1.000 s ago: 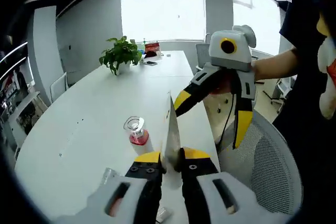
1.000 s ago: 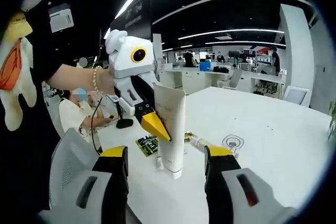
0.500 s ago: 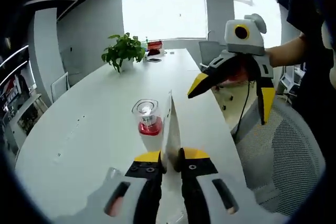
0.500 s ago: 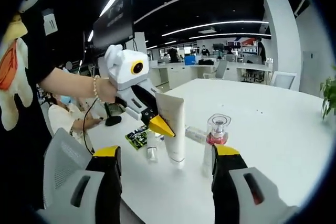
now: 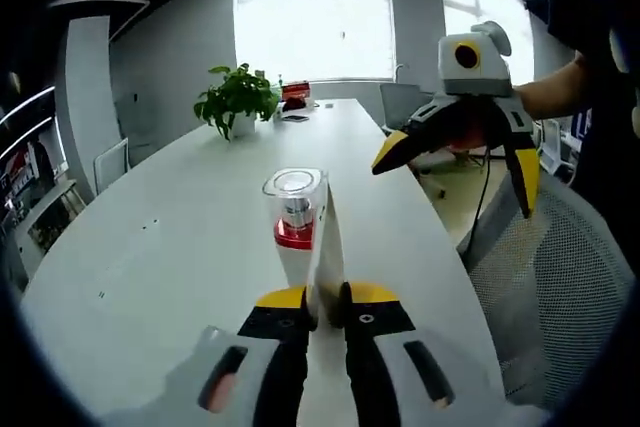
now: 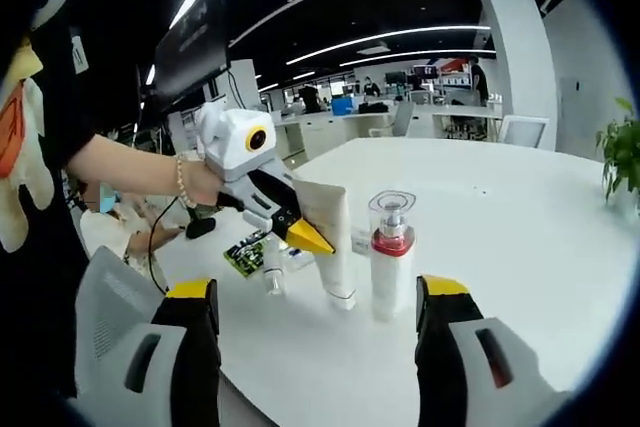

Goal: Arrange the skincare products in the storage area until every visible bottle or jar stands upright without overlapping.

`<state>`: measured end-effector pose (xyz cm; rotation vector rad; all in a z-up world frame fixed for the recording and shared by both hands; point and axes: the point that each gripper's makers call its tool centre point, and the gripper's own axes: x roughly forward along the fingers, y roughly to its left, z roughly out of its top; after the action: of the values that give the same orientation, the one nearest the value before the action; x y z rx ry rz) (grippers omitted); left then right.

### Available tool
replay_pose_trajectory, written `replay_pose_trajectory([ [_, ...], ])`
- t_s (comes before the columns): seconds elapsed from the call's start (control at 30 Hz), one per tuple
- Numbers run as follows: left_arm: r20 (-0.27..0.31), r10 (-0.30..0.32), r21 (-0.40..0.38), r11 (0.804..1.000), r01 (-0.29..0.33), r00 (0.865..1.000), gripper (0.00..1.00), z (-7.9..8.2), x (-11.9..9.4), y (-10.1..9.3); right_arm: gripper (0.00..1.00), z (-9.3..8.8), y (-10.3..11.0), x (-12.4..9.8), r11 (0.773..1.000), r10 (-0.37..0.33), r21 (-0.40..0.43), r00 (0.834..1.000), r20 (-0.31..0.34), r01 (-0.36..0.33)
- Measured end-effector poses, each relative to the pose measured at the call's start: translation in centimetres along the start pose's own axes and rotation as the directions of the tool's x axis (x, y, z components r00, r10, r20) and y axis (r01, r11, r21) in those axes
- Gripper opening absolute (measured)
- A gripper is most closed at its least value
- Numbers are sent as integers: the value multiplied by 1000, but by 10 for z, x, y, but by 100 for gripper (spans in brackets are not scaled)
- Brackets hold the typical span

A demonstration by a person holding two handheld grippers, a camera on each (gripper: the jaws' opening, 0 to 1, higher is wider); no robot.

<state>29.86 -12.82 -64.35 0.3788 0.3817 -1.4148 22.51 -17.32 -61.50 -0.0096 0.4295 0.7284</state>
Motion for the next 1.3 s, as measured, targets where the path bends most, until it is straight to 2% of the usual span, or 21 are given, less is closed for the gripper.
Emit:
replay_pose_trajectory([
  [0.47, 55, -8, 30, 1000, 6, 998, 10, 5, 9, 13, 81, -3, -4, -1, 1000, -12, 7, 1000, -10, 12],
  [1.0, 42, -28, 104, 994, 24, 999, 11, 8, 13, 20, 80, -6, -9, 0, 1000, -18, 18, 1000, -10, 18],
  [1.3, 50, -24, 51, 998, 21, 998, 11, 6, 13, 23, 80, -7, -11, 0, 1000, -21, 23, 1000, -9, 22],
])
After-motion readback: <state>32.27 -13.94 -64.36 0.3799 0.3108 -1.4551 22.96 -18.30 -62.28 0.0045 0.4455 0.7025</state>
